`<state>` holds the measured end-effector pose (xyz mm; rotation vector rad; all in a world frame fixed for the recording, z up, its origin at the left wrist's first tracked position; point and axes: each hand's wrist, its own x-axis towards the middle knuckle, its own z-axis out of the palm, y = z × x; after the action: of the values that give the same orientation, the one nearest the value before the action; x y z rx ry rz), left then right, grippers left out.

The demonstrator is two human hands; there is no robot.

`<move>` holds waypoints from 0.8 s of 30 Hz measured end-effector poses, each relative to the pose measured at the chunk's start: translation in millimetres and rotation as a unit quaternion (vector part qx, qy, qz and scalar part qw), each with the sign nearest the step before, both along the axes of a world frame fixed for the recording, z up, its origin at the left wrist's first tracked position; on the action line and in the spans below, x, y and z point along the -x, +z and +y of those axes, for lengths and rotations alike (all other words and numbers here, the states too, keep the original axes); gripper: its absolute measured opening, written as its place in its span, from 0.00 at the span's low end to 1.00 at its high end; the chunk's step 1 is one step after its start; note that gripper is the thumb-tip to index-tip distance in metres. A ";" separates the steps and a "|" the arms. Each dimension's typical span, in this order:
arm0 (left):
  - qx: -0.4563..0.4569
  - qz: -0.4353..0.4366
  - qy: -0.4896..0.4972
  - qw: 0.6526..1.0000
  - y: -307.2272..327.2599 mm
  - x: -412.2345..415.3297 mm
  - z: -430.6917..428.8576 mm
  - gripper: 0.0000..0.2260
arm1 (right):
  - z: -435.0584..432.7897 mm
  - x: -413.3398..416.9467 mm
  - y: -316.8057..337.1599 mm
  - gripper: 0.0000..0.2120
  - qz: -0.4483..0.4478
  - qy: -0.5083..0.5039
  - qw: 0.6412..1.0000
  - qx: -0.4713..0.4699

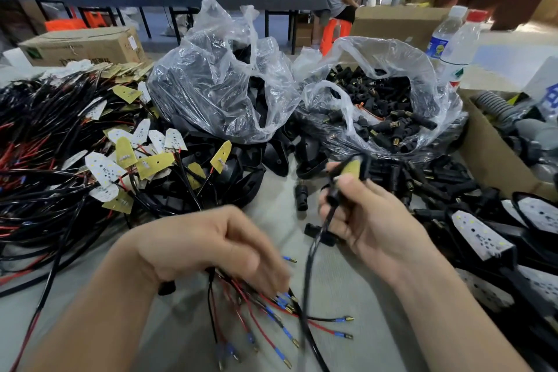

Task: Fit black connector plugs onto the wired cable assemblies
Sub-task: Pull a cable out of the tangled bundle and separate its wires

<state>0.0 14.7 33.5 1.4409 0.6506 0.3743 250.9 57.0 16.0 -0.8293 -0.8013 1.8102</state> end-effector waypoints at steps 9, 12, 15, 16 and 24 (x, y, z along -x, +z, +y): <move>-0.052 -0.094 0.459 0.882 -22.1 -58.2 5.2 0.15 | -19.2 18.1 -0.8 0.09 -0.126 0.197 0.968 -0.090; -0.065 -0.065 0.485 0.870 -22.8 -65.8 3.6 0.12 | -21.7 20.9 -5.1 0.08 -0.155 0.213 0.959 -0.108; -0.097 -0.036 0.512 0.853 -25.2 -64.0 7.2 0.10 | -21.6 23.3 -7.5 0.08 -0.155 0.208 0.960 -0.106; -0.110 -0.035 0.532 0.839 -25.6 -63.3 8.8 0.08 | -21.1 23.5 -7.9 0.08 -0.161 0.200 0.961 -0.107; -0.159 -0.046 0.623 0.764 -32.8 -59.3 12.5 0.06 | -18.0 16.8 -11.9 0.04 -0.241 0.151 0.947 -0.150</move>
<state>59.4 27.2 0.8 1.0778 1.4760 1.6519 234.1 39.0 4.1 -0.9997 -1.5535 1.6959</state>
